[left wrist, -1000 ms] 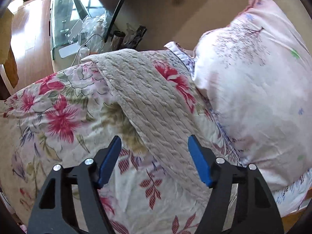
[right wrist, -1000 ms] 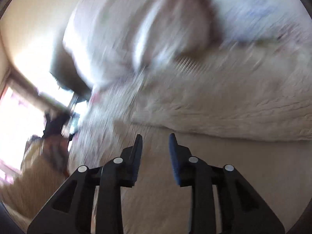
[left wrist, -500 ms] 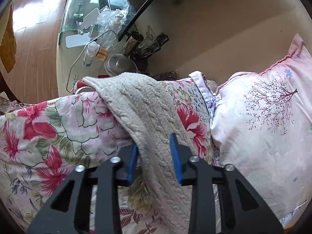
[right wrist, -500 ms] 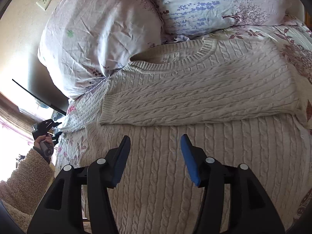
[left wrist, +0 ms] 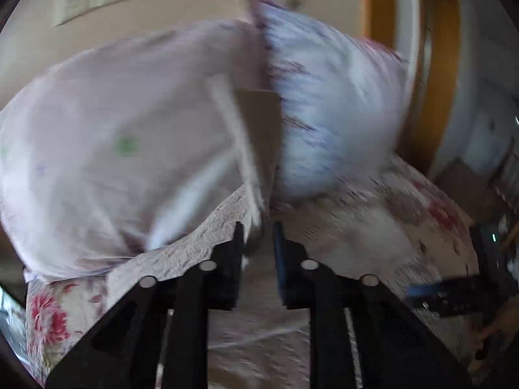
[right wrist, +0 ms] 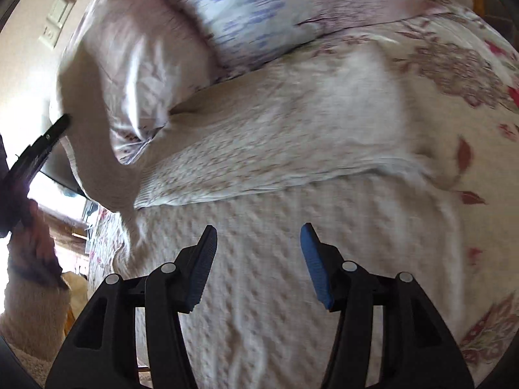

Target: Fold small clothes

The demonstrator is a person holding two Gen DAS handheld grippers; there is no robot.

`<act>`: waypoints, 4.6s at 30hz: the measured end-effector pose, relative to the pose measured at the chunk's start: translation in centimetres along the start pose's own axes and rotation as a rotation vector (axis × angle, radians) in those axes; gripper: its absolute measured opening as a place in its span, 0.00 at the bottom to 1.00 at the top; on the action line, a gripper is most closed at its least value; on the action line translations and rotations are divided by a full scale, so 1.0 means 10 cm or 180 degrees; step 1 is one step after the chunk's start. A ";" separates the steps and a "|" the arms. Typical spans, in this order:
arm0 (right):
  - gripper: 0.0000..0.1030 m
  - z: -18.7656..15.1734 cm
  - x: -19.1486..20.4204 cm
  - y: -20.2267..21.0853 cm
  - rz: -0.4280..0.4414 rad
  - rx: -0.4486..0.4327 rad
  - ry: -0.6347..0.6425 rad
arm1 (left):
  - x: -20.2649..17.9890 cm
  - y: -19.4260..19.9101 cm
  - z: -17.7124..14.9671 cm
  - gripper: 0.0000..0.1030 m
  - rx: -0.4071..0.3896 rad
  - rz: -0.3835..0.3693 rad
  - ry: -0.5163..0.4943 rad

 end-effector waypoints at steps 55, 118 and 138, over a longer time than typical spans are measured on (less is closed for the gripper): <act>0.54 -0.10 -1.19 0.46 -0.0104 0.0004 -0.0643 | 0.67 0.51 -2.84 0.44 0.0982 -0.0148 0.2415; 0.78 1.09 -1.52 0.48 0.0589 -0.0529 -0.0983 | -0.75 -1.36 0.89 0.22 0.0502 -0.3626 0.2778; 0.29 1.52 -1.49 -0.27 0.0826 0.0371 -0.0880 | -0.65 -1.76 -0.04 0.70 0.1074 -0.1650 0.1847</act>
Point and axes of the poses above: each gripper's, at about its wrist camera, not at the fingertips, and y roughly against the way its jaws point, x to its left, z to its top, the point moved 6 cm from there along -y, roughly the way its jaws point, and after that the axes turned 9 degrees about x, right-handed, at the moved point
